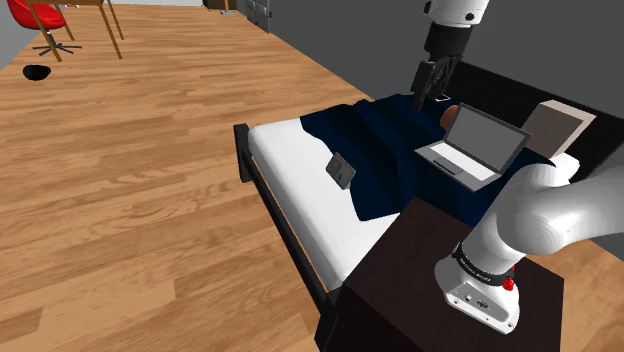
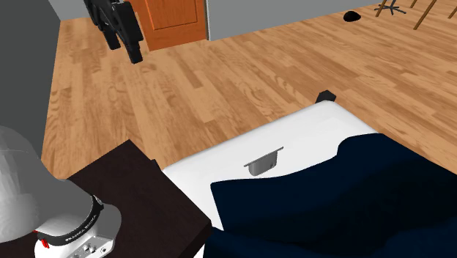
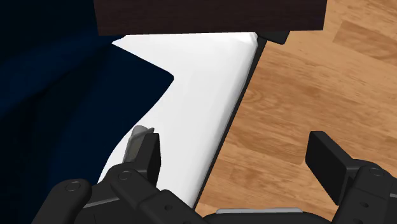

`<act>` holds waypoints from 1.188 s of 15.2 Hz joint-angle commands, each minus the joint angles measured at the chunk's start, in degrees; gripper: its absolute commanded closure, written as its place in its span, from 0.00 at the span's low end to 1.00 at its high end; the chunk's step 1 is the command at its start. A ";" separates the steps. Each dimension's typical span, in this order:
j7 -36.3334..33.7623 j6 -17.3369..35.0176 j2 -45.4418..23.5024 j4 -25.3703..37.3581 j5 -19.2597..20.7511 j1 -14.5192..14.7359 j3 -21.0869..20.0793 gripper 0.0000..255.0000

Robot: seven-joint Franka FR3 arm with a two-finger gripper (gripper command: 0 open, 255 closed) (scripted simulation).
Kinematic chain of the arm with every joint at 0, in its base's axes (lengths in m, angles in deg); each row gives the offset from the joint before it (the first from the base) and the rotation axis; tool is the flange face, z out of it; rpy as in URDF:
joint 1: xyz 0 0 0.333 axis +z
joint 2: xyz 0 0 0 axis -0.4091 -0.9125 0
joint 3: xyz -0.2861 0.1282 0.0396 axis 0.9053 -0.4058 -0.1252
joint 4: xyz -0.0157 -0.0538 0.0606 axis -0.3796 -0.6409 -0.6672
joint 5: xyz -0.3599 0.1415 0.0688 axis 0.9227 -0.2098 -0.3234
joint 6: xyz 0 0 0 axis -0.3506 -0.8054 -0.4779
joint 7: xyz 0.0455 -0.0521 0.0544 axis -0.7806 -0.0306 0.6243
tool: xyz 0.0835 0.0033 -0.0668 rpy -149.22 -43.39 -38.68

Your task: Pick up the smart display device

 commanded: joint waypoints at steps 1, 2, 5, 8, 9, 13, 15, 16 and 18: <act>0.00 0.00 0.00 0.00 0.00 0.00 0.00 0.00; 0.20 1.84 -0.89 -0.95 0.18 -0.28 0.53 0.00; 0.81 7.39 -4.03 -3.35 0.64 -1.12 2.14 0.00; 1.46 12.94 -7.84 -5.11 0.96 -1.91 3.76 0.00; 1.69 14.78 -9.25 -5.54 1.03 -2.16 4.30 0.00; 2.72 22.02 -15.57 -6.52 1.02 -3.04 6.47 0.00; 3.33 25.53 -19.09 -6.55 0.81 -3.42 7.54 0.00; 3.67 27.24 -20.93 -6.45 0.64 -3.59 8.06 0.00; 4.42 30.56 -24.76 -6.01 0.14 -3.88 9.11 0.00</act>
